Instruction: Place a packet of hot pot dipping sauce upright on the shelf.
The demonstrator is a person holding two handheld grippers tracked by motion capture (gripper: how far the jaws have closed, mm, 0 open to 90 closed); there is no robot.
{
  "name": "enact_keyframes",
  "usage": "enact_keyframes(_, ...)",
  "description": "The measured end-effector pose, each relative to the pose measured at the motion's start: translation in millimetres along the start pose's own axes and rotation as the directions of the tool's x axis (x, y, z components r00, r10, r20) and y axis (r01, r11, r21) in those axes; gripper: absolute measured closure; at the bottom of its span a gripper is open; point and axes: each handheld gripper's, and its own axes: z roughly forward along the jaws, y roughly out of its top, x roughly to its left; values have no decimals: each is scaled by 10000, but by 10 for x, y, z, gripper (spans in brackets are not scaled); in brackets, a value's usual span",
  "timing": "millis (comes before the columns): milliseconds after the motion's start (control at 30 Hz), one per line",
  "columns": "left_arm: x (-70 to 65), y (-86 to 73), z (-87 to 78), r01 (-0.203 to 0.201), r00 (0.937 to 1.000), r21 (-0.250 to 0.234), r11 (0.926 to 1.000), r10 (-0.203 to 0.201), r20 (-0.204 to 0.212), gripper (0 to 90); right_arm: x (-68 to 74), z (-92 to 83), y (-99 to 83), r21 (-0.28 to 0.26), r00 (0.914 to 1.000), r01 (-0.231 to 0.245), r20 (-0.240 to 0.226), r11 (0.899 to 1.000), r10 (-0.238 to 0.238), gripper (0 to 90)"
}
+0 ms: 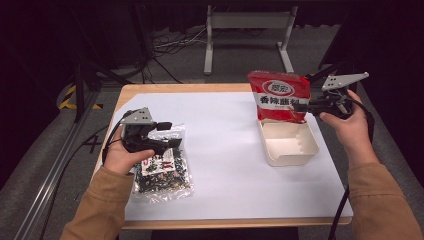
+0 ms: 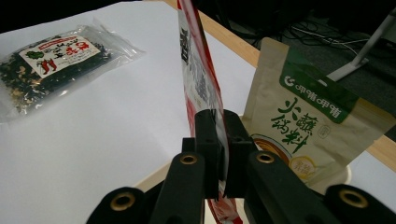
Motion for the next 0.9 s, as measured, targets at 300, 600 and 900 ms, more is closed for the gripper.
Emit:
enact_keyframes(300, 24, -40, -42, 109, 9999, -2, 9999, -109, -132, 305, -149, 97, -81, 60, 9998, -208, 60, 9998, 207, 877)
enact_keyframes(600, 50, -87, -86, 305, 9991, 18, 9995, -305, -280, 304, -288, 241, -182, 247, 9992, -401, 72, 9989, 400, 877)
enact_keyframes(900, 66, -118, -115, 407, 9987, 66, 9992, -404, -319, 302, -395, 388, -259, 441, 9981, -603, 146, 9972, 597, 877)
